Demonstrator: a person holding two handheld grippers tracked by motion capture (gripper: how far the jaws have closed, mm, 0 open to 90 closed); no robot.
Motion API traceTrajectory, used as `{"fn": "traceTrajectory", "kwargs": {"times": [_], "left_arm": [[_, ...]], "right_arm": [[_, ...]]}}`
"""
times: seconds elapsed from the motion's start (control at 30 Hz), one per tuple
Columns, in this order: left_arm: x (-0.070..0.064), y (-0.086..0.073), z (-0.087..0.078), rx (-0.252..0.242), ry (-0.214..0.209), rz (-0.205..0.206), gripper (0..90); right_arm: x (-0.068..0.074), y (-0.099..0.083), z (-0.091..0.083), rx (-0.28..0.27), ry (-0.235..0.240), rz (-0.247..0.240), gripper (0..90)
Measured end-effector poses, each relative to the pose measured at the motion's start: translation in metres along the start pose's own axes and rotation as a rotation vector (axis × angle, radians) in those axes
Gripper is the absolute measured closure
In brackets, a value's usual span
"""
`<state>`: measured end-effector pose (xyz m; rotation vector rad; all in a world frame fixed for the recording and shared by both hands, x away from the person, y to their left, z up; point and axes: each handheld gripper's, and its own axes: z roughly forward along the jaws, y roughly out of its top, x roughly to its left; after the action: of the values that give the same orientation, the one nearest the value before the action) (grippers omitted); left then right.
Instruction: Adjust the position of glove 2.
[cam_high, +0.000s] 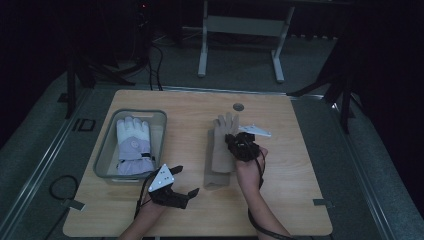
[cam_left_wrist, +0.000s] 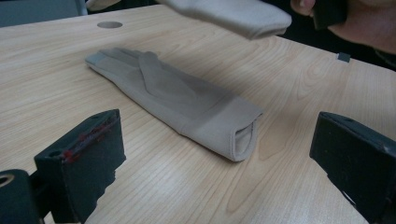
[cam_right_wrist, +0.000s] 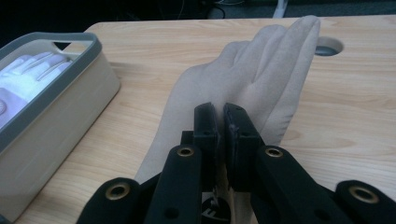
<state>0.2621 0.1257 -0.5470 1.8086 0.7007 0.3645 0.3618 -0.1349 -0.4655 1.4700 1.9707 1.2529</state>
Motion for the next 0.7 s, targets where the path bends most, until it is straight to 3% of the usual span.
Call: {"fn": "traceTrajectory", "kwargs": {"times": [0.33,0.7], "left_arm": [[0.000,0.000,-0.001,0.000,-0.006,-0.001,3.0],[-0.001,-0.001,0.002,0.007,-0.008,-0.003,3.0]], "right_arm": [[0.017,-0.023,0.022,0.051,-0.011,-0.009,84.2],[0.008,-0.048,0.039,0.130,-0.032,0.004,83.8]]}}
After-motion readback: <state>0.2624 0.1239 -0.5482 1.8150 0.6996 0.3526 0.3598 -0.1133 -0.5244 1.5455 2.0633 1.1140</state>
